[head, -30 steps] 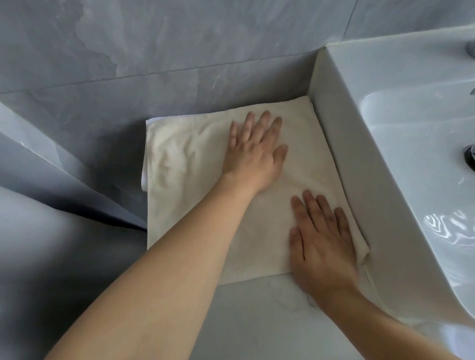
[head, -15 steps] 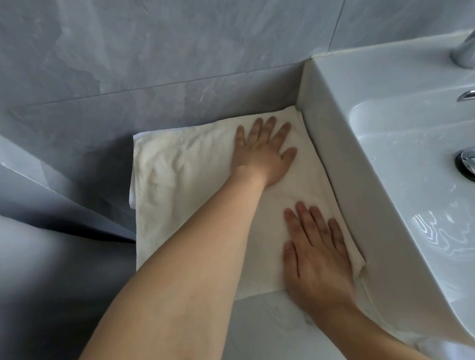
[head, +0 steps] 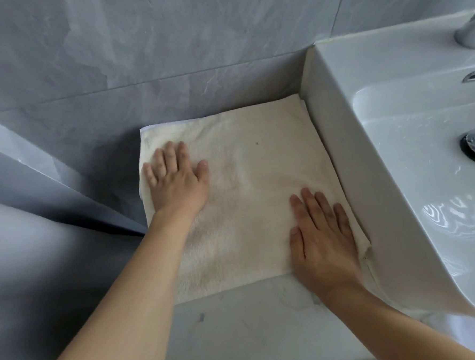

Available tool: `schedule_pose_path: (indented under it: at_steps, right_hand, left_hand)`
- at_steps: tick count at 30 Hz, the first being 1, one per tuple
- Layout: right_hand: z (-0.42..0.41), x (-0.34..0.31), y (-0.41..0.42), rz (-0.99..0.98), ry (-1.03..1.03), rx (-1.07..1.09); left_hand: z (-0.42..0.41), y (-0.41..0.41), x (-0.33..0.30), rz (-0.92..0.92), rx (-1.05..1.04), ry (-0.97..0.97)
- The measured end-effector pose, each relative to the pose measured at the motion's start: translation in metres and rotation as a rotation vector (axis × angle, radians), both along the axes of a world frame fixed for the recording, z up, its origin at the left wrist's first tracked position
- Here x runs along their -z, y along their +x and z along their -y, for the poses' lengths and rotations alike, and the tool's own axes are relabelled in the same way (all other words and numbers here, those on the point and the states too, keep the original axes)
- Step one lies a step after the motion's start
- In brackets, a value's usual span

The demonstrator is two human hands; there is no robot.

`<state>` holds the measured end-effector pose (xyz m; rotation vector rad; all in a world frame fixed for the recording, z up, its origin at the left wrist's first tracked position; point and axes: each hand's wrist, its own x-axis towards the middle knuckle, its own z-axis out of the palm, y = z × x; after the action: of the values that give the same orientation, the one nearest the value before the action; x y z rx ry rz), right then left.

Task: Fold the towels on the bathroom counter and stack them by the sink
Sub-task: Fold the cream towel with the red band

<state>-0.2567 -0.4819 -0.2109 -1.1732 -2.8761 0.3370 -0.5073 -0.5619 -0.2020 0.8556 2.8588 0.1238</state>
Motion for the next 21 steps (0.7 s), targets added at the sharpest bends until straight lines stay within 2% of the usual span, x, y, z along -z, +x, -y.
schedule_pose_path:
  at_steps: [2,5,8,11,21]
  right_hand:
    - [0.0,0.001,0.0,0.013,0.005,-0.006]
    - [0.0,-0.001,-0.001,-0.003,0.008,0.006]
    - [0.001,-0.003,-0.001,0.01,0.009,0.008]
    - [0.0,-0.003,-0.001,0.024,-0.001,0.001]
    - [0.0,0.002,-0.001,0.026,0.027,0.003]
  left_hand:
    - [0.001,0.011,-0.003,-0.04,0.073,0.023]
    - [0.013,0.047,-0.005,0.014,0.362,0.062]
    - [0.047,0.074,0.005,0.038,0.537,-0.017]
    - [0.074,0.073,0.011,-0.01,0.524,-0.071]
    - [0.084,0.103,0.011,-0.004,0.54,-0.039]
